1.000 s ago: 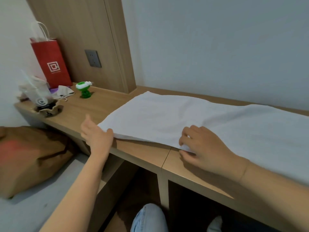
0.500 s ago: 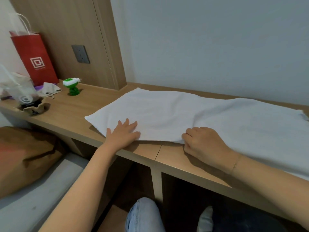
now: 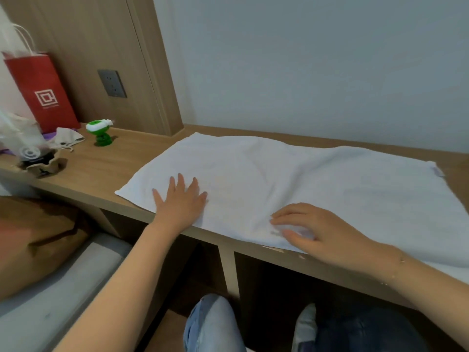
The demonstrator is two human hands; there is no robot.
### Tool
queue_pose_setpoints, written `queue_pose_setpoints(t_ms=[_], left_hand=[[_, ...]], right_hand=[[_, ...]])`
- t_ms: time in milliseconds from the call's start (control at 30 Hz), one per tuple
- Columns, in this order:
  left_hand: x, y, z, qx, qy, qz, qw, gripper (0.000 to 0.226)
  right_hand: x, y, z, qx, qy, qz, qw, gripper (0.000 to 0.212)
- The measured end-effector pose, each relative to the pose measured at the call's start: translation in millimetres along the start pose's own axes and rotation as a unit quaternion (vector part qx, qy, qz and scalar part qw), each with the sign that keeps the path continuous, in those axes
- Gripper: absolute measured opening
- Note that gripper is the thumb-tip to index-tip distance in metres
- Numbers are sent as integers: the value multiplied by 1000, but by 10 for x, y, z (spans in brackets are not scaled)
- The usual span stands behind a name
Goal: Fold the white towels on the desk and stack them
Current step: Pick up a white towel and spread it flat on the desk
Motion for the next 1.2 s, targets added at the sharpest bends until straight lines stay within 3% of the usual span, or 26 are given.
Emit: queue_pose_setpoints(t_ms=[133,200,267,367,467,633,733,800,900,967,1067,1200], left_hand=[[50,289,970,-169,80,61,981,57],[-8,402,1468,-255,110,39,960,53],[-138,430,1817,-291,117,-3,950,52],[-456,347,1988,-266,51,-58,961,54],[-571,238,1911,-227,21,-45,973,58],[-548,184,1861,-208,3,-24,978,63],[-551,198,1846,-203,-6,-17,979,64],[-546,194,1853,-199,-7,-19,980,63],[-546,246,1994,-224,23,-2,974,61],[-598,325,2143,-258,31,-2,966,61],[-679,361,2192,-247,24,-14,969,65],[-661,367,2165,-233,11,-18,972,66]], right_hand=[[293,429,550,-97,28,67,993,41],[379,658,851,-148,42,91,984,37],[422,880,1109,-198,55,106,973,40],[357,1152,1403,-263,67,70,960,54],[257,1316,1581,-289,121,19,949,71],[198,1449,1651,-301,145,1,943,76],[372,1575,1593,-313,26,116,942,72],[493,1691,1482,-276,14,176,945,62],[355,1806,1348,-227,124,84,962,65],[268,1913,1417,-270,183,38,945,73],[257,2056,1517,-342,163,-14,926,89],[241,2193,1506,-345,149,-82,923,103]])
Point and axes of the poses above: each hand's wrist, its own y-axis away from the middle knuckle, its own x-axis out of the back of the hand, z = x × y, the point moved 7 cm from there along -y, towards the middle knuckle, and after that the axes turned 7 degrees about y, right-handed, at the moved point
